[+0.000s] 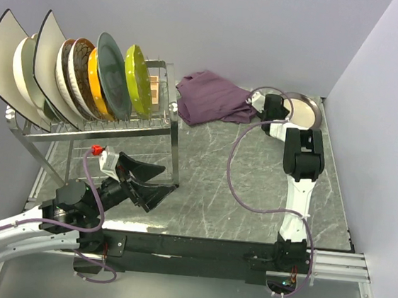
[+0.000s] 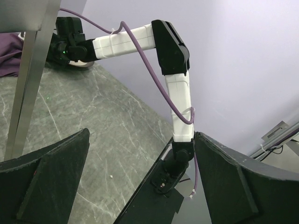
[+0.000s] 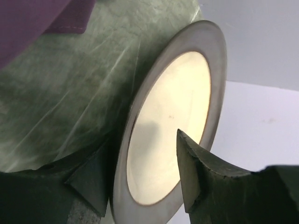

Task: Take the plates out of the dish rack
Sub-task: Place the plate at the corner of the board.

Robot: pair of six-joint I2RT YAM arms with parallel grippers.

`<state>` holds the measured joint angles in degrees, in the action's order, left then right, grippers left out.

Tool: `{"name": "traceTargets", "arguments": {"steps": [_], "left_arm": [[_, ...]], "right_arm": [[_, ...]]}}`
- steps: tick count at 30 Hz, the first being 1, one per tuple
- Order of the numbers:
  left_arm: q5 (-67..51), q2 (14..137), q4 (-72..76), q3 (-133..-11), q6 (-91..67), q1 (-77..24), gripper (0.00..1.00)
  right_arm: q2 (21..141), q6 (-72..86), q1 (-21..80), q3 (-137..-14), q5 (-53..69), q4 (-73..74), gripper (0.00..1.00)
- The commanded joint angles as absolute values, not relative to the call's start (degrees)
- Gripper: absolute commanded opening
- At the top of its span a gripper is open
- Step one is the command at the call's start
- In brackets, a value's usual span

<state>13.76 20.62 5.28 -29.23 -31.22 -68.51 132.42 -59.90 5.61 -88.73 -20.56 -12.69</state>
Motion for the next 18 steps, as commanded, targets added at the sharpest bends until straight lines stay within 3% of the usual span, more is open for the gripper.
{"name": "traceTargets", "arguments": {"steps": [1, 10, 18], "left_arm": [[13.44, 20.04, 6.94, -28.83, -32.34, -68.73, 0.99], [15.29, 19.60, 6.15, -28.83, -31.99, -68.73, 0.99], [17.49, 22.76, 4.57, -30.50, -31.55, -68.73, 1.00]], "right_arm": [[126.48, -57.49, 7.90, -88.51, -22.24, -9.42, 0.60], [119.10, -47.03, 13.71, -86.75, -19.25, 0.25, 0.69], [107.94, -34.03, 14.33, -87.88, -18.80, 7.81, 0.69]]}}
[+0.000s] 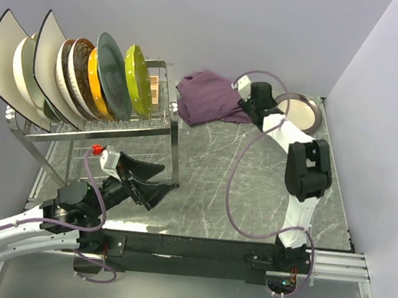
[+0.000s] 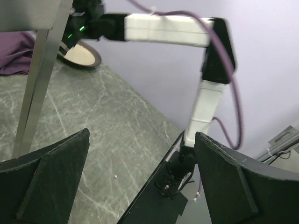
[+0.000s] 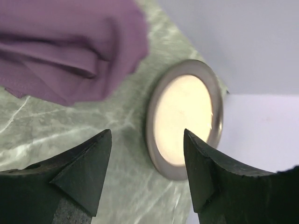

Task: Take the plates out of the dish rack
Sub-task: Place the plate at the corner of the board, then unload the plate from the dish rack.

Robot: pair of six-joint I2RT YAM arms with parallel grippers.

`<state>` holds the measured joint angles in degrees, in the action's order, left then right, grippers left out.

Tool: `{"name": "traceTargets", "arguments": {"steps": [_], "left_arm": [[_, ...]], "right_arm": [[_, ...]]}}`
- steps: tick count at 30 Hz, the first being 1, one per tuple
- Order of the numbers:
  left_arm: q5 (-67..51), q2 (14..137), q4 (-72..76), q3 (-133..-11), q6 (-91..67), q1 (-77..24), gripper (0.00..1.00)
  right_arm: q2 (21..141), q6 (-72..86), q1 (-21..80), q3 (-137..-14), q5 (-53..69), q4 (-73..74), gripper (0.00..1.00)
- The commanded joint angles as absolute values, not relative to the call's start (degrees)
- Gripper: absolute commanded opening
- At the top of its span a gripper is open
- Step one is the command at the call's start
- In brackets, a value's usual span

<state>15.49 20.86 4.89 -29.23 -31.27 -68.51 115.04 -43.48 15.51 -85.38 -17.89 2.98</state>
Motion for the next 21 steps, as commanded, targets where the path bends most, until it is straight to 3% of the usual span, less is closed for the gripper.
{"name": "traceTargets", "arguments": {"steps": [1, 7, 9, 15, 21], "left_arm": [[17.40, 23.02, 4.40, -30.67, -31.64, -68.73, 0.99], [16.43, 22.06, 4.92, -30.32, -31.03, -68.73, 0.99], [17.57, 20.92, 4.75, -30.06, -30.85, -68.73, 0.99], [20.48, 18.46, 5.01, -28.74, -29.53, -68.73, 0.99], [20.57, 18.46, 5.19, -28.91, -28.65, -68.73, 0.99]], "right_arm": [[107.58, -29.14, 14.41, -91.81, -19.24, 11.30, 0.70], [102.40, 3.03, 14.50, -108.25, -20.92, 23.26, 0.67], [97.67, 13.91, 14.68, -109.86, -13.16, 25.57, 0.66], [80.79, 24.09, 21.95, -102.85, 2.36, 25.49, 0.65], [66.28, 27.76, 32.60, -89.05, 18.44, 12.75, 0.68]]}}
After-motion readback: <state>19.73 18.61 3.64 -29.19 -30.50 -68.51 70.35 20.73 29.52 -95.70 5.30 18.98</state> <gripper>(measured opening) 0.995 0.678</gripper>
